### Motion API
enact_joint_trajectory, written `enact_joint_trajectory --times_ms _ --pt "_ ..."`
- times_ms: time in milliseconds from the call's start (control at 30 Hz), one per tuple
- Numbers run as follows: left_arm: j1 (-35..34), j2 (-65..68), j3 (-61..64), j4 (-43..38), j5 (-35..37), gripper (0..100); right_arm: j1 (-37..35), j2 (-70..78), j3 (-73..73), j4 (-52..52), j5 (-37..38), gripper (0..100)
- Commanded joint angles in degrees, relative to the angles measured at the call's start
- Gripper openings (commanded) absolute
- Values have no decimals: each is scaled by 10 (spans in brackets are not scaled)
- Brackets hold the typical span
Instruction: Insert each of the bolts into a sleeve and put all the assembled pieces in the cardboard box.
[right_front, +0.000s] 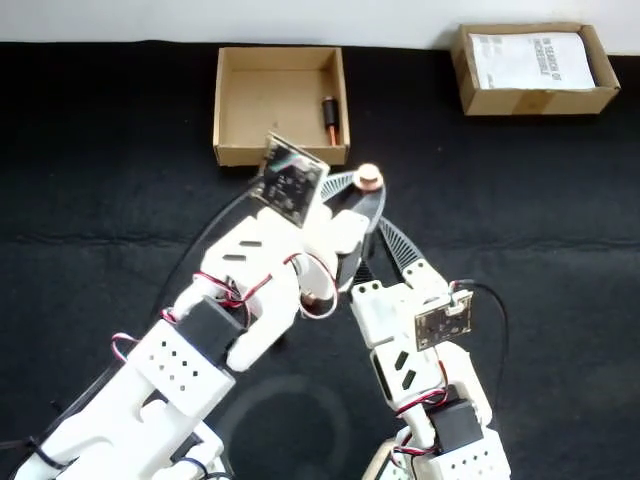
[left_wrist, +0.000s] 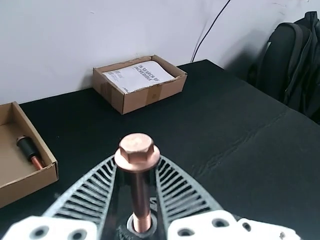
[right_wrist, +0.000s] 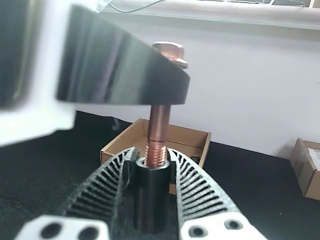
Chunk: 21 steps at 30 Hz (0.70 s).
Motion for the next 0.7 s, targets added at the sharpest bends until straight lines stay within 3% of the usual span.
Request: enact_joint_trajectory --times_ms 0,267,333,533,667 --pt "3 -5 8 -22 -6 9 8 -5 68 -9 7 8" --pt "7 -6 13 -15 -6 10 9 -5 65 -9 7 8" --pt "8 -6 0 18 -6 21 9 -5 64 -9 7 8" --pt "25 -6 -100 222 -2 213 22 -5 64 -12 7 8" --pt "21 -6 -175 362 -2 249 22 -5 64 -12 7 8"
